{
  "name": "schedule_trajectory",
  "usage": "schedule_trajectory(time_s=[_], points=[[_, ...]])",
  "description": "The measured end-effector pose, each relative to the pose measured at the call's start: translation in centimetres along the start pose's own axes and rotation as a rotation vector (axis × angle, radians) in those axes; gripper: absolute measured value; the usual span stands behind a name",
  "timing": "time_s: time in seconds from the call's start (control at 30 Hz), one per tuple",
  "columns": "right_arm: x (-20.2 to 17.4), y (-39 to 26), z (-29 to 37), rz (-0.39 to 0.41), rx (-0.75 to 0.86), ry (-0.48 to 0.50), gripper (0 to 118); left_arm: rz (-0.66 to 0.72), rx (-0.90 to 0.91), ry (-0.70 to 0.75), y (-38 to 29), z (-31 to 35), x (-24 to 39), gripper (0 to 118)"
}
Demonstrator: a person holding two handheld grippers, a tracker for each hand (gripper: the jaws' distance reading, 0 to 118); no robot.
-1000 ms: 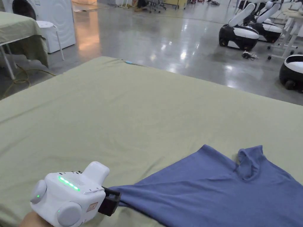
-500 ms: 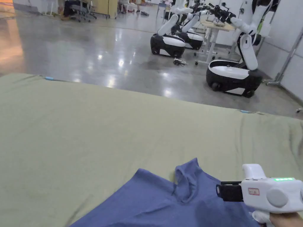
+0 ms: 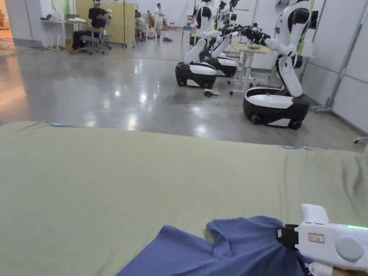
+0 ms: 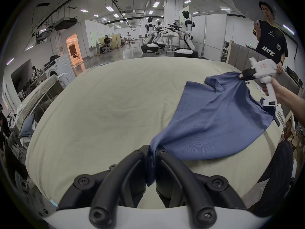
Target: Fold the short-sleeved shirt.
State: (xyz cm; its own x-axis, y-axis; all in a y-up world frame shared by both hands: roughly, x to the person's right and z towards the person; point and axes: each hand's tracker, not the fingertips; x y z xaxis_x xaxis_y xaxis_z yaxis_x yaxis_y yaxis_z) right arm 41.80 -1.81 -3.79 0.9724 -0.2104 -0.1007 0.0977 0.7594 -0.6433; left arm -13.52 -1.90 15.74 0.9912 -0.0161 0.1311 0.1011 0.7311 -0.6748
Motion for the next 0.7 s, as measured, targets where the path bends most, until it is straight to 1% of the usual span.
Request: schedule_trajectory(time_s=[0.03, 0.1, 0.17, 0.23, 0.27, 0.37, 0.4, 0.43, 0.5, 0.53, 0.63, 0.7], points=[[-0.2, 0.0, 2.2, 0.012, 0.032, 0.003, 1, 0.0, 0.007, 0.0, -0.2, 0.2, 0.2, 9], [-1.5, -0.1, 8.1, 0.07, 0.102, -0.008, 1, 0.003, 0.02, -0.004, 0.1, 0.7, 0.4, 9], [-2.0, -0.1, 12.5, 0.114, 0.134, -0.012, 1, 0.01, 0.043, -0.011, 0.3, 1.2, 0.6, 9], [-1.8, 0.3, 15.4, 0.143, 0.134, -0.024, 1, 0.042, 0.073, -0.039, 1.1, 1.5, 0.6, 9], [-1.9, 0.6, 16.6, 0.173, 0.131, -0.036, 1, 0.054, 0.08, -0.052, 1.7, 1.5, 0.6, 9], [-1.4, 2.8, 18.7, 0.275, 0.165, -0.109, 1, 0.034, 0.118, -0.056, 5.1, 2.1, 1.5, 9], [-1.2, 4.0, 19.4, 0.279, 0.187, -0.114, 1, 0.024, 0.128, -0.062, 6.9, 2.3, 1.5, 9], [-1.1, 5.3, 20.2, 0.26, 0.208, -0.105, 1, 0.012, 0.138, -0.064, 8.5, 2.4, 1.6, 9], [-0.5, 8.9, 21.4, 0.192, 0.256, -0.085, 1, 0.019, 0.197, -0.075, 12.9, 3.0, 1.4, 9], [-0.5, 10.7, 21.9, 0.175, 0.278, -0.084, 1, 0.044, 0.223, -0.087, 15.2, 3.2, 1.1, 9], [-1.0, 16.6, 23.9, 0.174, 0.364, -0.119, 1, 0.064, 0.279, -0.077, 22.7, 3.5, 0.8, 8], [-1.4, 20.8, 24.9, 0.165, 0.42, -0.147, 1, 0.054, 0.329, -0.038, 27.9, 3.7, 0.9, 8]])
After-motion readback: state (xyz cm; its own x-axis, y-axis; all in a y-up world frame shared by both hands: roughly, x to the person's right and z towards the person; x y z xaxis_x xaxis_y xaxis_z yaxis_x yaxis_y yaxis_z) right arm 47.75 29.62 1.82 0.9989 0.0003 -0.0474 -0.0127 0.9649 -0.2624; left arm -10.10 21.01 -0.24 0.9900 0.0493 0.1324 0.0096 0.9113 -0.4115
